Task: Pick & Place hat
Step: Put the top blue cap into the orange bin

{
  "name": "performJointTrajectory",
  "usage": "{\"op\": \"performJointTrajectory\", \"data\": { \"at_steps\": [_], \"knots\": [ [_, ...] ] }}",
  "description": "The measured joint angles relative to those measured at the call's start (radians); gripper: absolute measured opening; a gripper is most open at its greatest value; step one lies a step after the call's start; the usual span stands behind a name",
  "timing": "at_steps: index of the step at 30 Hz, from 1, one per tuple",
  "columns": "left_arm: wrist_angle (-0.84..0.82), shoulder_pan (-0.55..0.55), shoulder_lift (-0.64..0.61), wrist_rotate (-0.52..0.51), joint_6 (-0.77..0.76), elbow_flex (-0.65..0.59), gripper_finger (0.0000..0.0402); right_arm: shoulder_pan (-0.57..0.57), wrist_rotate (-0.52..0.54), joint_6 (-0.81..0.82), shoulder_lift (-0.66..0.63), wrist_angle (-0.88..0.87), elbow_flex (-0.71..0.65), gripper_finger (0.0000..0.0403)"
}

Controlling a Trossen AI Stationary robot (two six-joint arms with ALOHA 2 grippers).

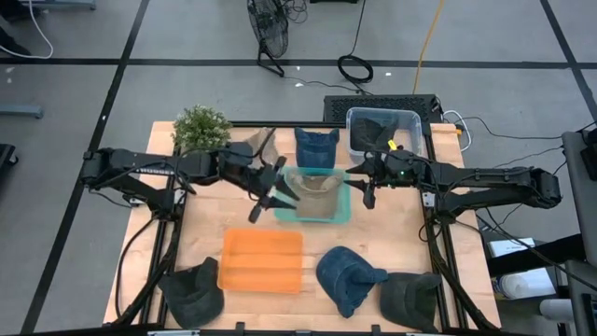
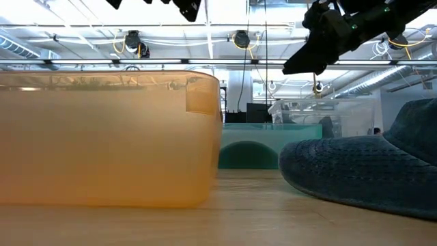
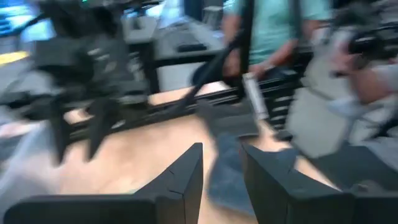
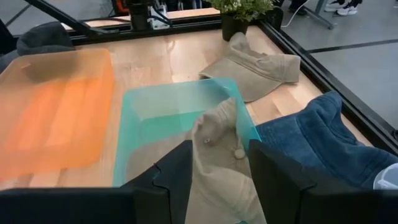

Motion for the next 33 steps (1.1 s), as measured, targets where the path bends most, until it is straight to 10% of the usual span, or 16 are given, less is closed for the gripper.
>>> {"op": "performJointTrajectory", "data": {
  "at_steps": [11,15,23,33],
  "knots": [
    [-0.335,-0.008,0.0,-0.789,-0.095,0.0,0.012,0.0,0.0,0.003,0.0,0.054,0.0,0.0143],
    [-0.312,-0.002,0.0,-0.759,-0.089,0.0,0.012,0.0,0.0,0.003,0.0,0.054,0.0,0.0143],
    [-0.344,-0.03,-0.061,-0.386,-0.115,0.0,0.012,0.0,-0.001,0.029,0.0,0.006,0.0,0.0143],
    [-0.413,-0.112,-0.125,-0.486,-0.219,-0.001,0.012,0.0,-0.001,0.005,0.0,-0.007,0.0,0.0142]
  ]
}}
